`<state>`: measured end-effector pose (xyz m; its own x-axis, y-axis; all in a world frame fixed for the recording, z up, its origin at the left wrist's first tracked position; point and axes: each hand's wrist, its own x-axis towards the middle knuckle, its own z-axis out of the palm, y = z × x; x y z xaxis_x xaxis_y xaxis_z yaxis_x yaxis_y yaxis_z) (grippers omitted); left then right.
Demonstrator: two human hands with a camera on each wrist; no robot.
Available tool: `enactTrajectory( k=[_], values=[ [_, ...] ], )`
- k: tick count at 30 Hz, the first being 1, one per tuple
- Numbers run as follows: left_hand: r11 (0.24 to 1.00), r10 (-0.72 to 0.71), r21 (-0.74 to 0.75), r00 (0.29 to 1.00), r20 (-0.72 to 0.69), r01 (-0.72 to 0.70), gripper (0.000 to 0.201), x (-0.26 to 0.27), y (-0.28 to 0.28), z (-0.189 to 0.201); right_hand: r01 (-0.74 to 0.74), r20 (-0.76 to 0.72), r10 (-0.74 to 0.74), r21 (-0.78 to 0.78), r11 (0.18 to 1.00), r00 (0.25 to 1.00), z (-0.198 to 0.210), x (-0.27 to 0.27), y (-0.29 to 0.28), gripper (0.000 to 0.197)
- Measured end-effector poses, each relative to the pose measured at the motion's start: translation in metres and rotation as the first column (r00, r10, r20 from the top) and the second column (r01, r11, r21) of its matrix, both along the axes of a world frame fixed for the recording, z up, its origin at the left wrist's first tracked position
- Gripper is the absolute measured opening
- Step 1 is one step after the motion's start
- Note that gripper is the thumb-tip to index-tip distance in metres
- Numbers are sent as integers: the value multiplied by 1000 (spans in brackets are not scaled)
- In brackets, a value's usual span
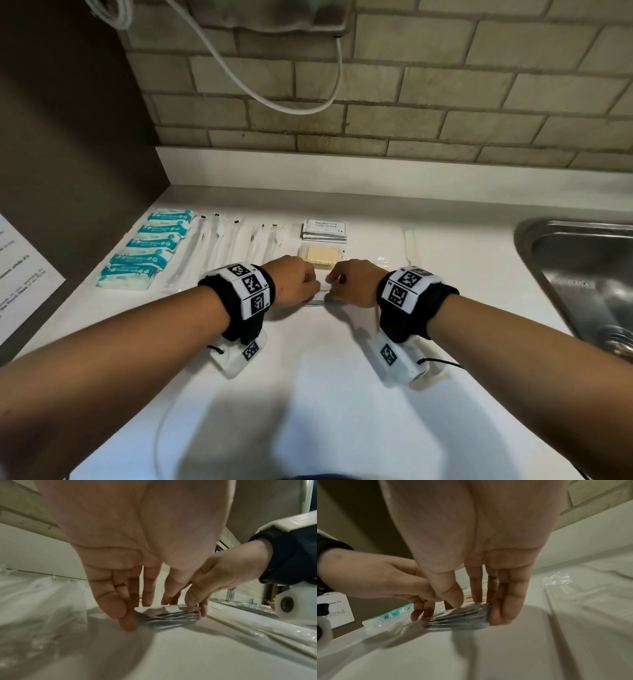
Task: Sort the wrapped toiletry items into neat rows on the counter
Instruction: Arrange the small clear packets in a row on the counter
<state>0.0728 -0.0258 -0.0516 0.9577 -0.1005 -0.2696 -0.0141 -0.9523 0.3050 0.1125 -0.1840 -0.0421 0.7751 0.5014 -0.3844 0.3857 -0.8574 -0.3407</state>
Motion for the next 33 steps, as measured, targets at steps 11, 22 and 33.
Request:
enactTrajectory(
  k=[11, 22, 33],
  values=[
    [992, -38, 122, 998, -51, 44, 51, 4, -8, 4, -118, 99, 135, -159, 980, 986, 3, -6, 5, 47],
    [995, 41, 94, 999, -6, -40, 52, 5, 0, 2, -82, 100, 97, -150, 985, 990, -4, 0, 19, 43],
    [996, 35, 80, 999, -4, -35, 51, 8, 3, -3, -76, 147, 95, -129, 989, 985, -6, 0, 20, 33]
  ],
)
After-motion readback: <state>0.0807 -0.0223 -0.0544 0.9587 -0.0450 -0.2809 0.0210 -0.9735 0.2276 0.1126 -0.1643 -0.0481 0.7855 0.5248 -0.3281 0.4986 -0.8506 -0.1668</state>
